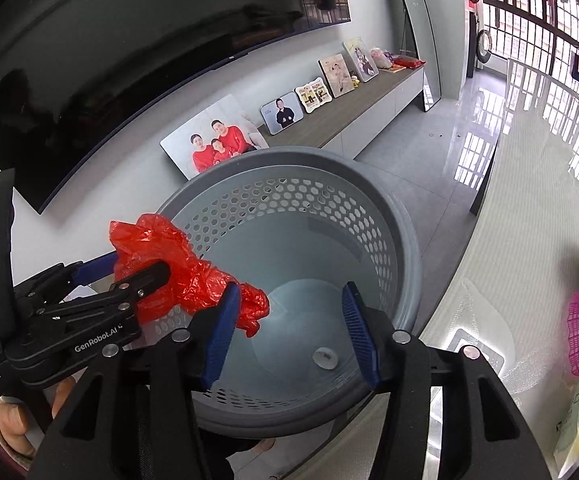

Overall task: Collect trash
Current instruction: 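Open both tools to drop the bag and cap into the basket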

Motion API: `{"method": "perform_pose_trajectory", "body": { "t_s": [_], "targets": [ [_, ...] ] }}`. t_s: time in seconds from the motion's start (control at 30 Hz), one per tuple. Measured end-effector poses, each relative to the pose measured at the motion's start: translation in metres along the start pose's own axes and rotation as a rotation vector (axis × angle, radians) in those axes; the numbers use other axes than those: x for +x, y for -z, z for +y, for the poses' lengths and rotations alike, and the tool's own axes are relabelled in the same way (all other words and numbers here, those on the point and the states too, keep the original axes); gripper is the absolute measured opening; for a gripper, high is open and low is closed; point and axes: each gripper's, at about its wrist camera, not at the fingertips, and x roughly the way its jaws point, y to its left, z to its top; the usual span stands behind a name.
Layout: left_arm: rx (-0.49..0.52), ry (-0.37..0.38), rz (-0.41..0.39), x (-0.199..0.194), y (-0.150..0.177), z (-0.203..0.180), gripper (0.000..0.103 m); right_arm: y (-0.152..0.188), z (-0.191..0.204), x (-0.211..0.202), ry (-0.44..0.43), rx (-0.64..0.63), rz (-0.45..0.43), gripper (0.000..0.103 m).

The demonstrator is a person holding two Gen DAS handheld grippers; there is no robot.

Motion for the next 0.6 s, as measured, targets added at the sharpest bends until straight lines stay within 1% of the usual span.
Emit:
{"method": "perform_pose_trajectory", "body": {
  "t_s": [0.07, 0.1, 0.13, 0.3, 0.6],
  "targets": [
    [0.002, 0.008, -0.006, -0.0025, 0.0001, -0.0016, 0.07, -0.0003, -0.0013, -0.0013, -0.001, 0.006, -0.005, 0.051],
    [0.0, 0.011, -0.014, -0.0046, 0.0, -0.002, 0.077, -0.0005, -0.0027, -0.0025, -0.001, 0.012, -0.011, 0.051],
    [0.001, 0.009, -0.023, -0.0061, -0.0005, -0.0021, 0.08, -0.002, -0.0017, -0.0033, -0.004, 0.018, -0.014, 0.051],
    [0.003, 0.0, -0.035, -0.0096, -0.0038, -0.0019, 0.08, -0.0018, -0.0041, -0.0034, -0.009, 0.022, -0.013, 0.051],
    [0.002, -0.012, -0.022, -0.0091, -0.0009, -0.0004, 0.08, -0.0018, -0.0046, -0.0047, -0.01, 0.021, -0.015, 0.051]
  ]
}}
